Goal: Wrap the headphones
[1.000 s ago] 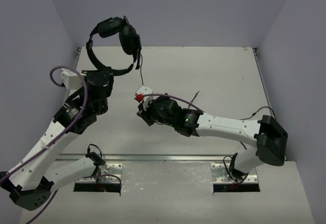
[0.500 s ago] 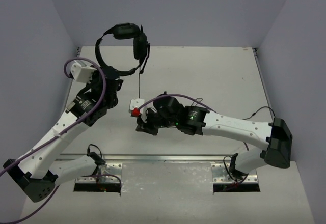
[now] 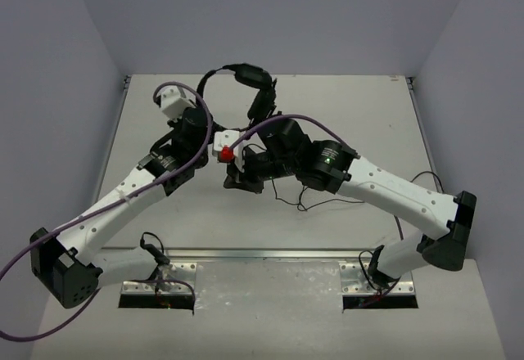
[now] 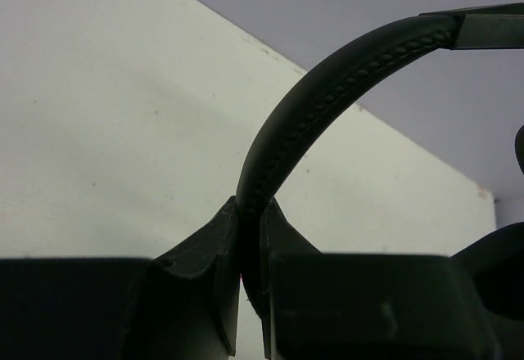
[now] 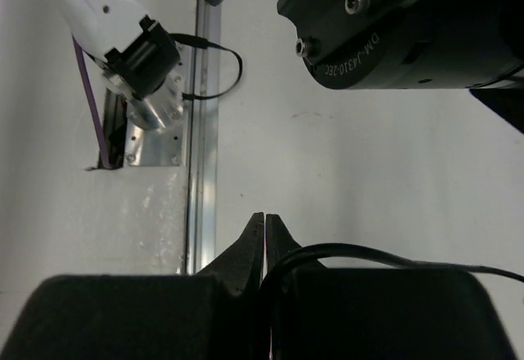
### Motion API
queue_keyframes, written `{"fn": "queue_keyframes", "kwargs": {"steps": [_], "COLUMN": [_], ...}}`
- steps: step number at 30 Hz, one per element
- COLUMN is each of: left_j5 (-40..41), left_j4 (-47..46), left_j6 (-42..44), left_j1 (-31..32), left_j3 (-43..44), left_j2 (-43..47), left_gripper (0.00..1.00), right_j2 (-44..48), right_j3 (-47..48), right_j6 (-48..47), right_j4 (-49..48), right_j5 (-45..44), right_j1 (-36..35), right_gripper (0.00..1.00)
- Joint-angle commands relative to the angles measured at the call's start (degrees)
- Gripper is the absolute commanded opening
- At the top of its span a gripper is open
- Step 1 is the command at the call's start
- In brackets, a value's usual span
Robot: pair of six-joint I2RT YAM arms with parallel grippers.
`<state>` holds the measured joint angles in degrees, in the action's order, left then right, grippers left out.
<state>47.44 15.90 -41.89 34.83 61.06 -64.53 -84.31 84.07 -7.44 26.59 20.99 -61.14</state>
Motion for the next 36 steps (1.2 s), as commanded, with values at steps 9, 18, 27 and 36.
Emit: {"fn": "queue_keyframes", "kwargs": {"steps": [9,18,27,36], "left_j5": [-39.2,-46.0,-47.2,-54.5], "left_j4": [-9.7,-6.2,8.0,8.6], "left_j6": [15.8,17.1,18.3,21.1], "left_j1": [0.2,1.7,5.9,7.9], "left_j3": [-10.2,-12.7,-7.0,-8.1], "left_j2": [-5.0,-6.9,-8.7,-4.2], "left_gripper": [0.00,0.00,0.00,0.00], "right_j2": [8.7,10.3,11.0,12.9], "right_j3": [-3.7,-11.2,-19.2,-20.2], "right_j6": [-14.0,-18.5,-24.1,-22.4], "right_j4": [15.0,5.3,-12.8,-16.1], "right_j5": [-9.0,-30.7,-46.2,-41.1], "right_j1": [8.4,9.7,10.8,14.6], "right_gripper": [0.01,0.01,0.01,0.01]}}
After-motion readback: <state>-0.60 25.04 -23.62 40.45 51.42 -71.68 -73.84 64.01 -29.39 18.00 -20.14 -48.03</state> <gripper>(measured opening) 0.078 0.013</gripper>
